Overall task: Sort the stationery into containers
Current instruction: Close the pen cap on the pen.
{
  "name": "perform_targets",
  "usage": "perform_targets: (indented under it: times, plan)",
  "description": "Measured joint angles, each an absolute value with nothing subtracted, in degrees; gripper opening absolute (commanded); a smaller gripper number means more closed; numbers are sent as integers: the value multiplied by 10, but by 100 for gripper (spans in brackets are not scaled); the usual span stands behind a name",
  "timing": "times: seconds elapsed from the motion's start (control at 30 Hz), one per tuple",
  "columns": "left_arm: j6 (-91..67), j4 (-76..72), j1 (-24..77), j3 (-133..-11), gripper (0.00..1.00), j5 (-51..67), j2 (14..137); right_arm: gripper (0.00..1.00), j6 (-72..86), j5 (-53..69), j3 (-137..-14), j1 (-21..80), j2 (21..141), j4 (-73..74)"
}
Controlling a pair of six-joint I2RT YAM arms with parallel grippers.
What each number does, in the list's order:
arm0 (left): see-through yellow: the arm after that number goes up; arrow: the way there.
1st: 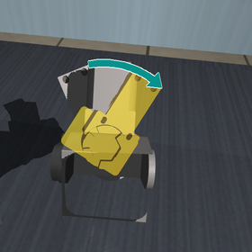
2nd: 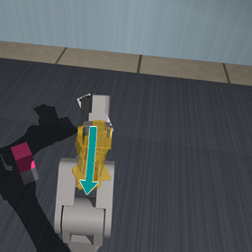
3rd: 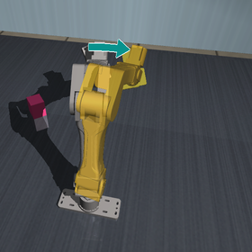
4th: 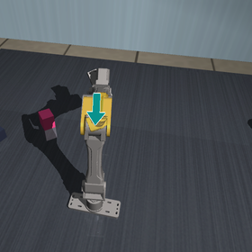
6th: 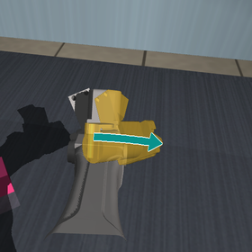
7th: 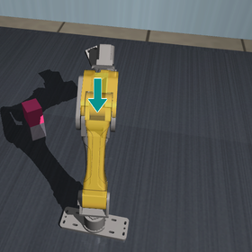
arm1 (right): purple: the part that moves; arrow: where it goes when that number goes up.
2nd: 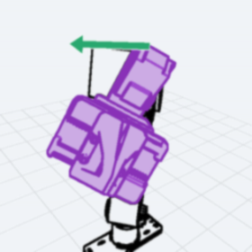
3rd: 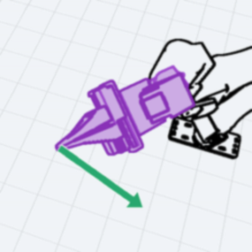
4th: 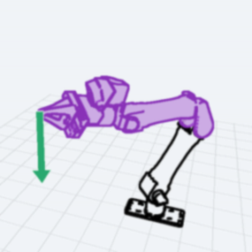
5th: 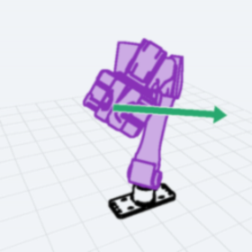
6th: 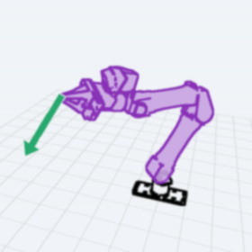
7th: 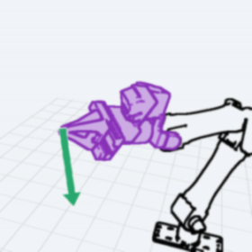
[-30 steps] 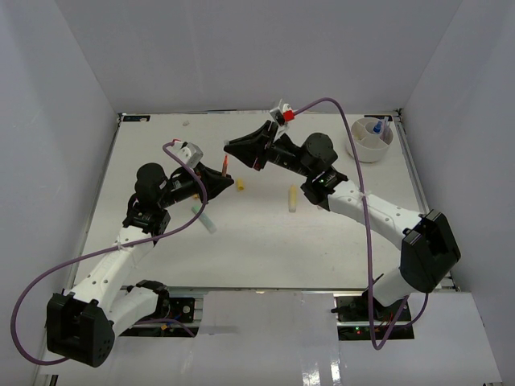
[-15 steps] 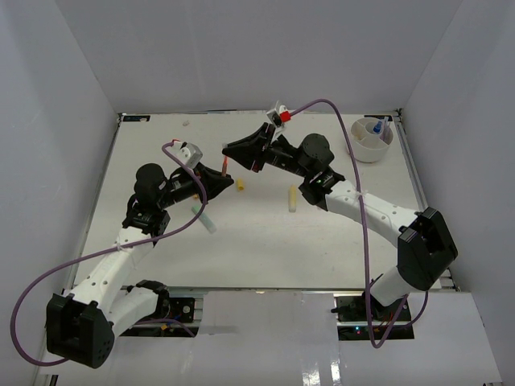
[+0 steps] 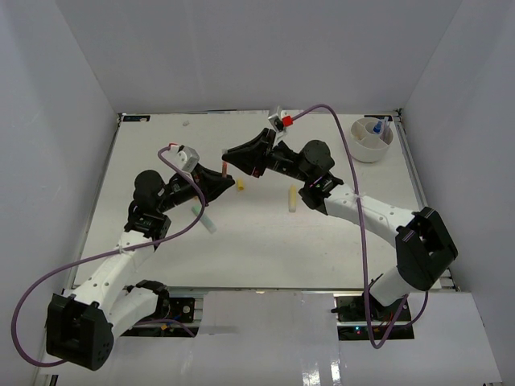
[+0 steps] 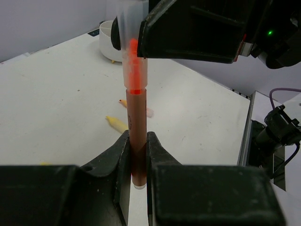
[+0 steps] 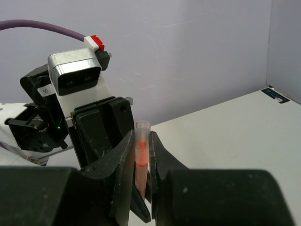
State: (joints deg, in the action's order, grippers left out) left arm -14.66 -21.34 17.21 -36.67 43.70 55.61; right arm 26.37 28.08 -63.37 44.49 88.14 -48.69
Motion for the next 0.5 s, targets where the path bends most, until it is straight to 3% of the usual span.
perform_targets:
  times: [0.5]
  plan:
    - [-176,-289,176,-402,2,466,600,8,240,264,-635,444,858,-489]
